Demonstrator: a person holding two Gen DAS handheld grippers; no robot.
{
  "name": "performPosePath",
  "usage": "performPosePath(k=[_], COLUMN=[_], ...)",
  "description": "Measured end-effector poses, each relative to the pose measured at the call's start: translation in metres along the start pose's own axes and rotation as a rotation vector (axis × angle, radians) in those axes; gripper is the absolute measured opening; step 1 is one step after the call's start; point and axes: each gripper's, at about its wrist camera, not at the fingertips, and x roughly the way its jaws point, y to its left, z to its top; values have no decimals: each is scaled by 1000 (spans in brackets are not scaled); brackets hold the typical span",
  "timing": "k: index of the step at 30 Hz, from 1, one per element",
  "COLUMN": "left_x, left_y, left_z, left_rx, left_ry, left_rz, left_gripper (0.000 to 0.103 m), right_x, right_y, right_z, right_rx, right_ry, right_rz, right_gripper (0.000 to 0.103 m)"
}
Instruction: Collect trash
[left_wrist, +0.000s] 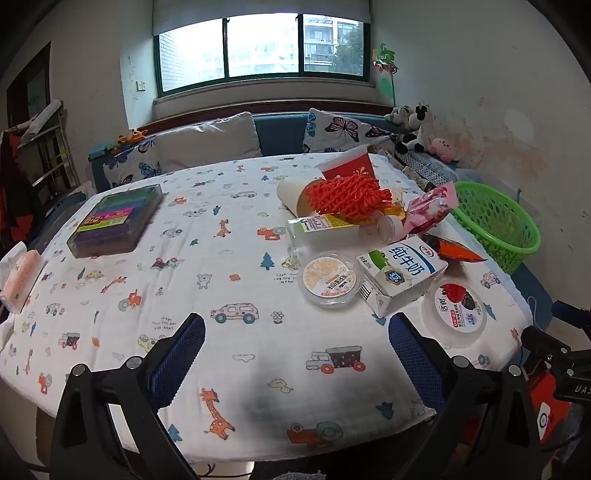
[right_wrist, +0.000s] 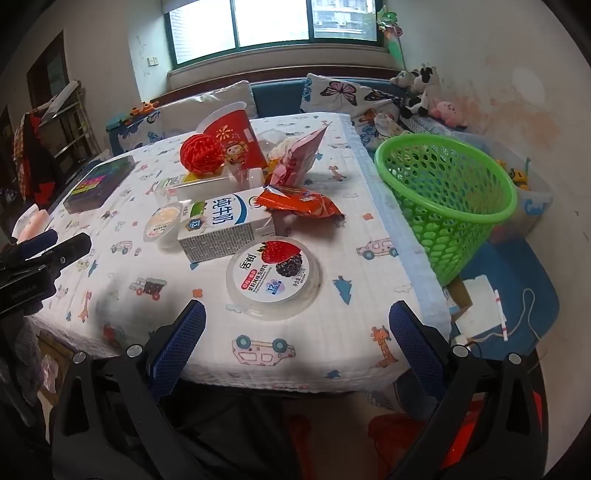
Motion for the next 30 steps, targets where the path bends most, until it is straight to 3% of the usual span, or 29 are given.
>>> performPosePath(k=[30], left_x=[-7], left_y=[-2], left_z=[3], left_rx=[16], left_ry=[-68], left_rz=[30], left_gripper=[97], right_x=[-3], right_y=[-2], right_z=[1], right_rx=[26], right_ry=[-42], right_rz=[29], right_gripper=[99])
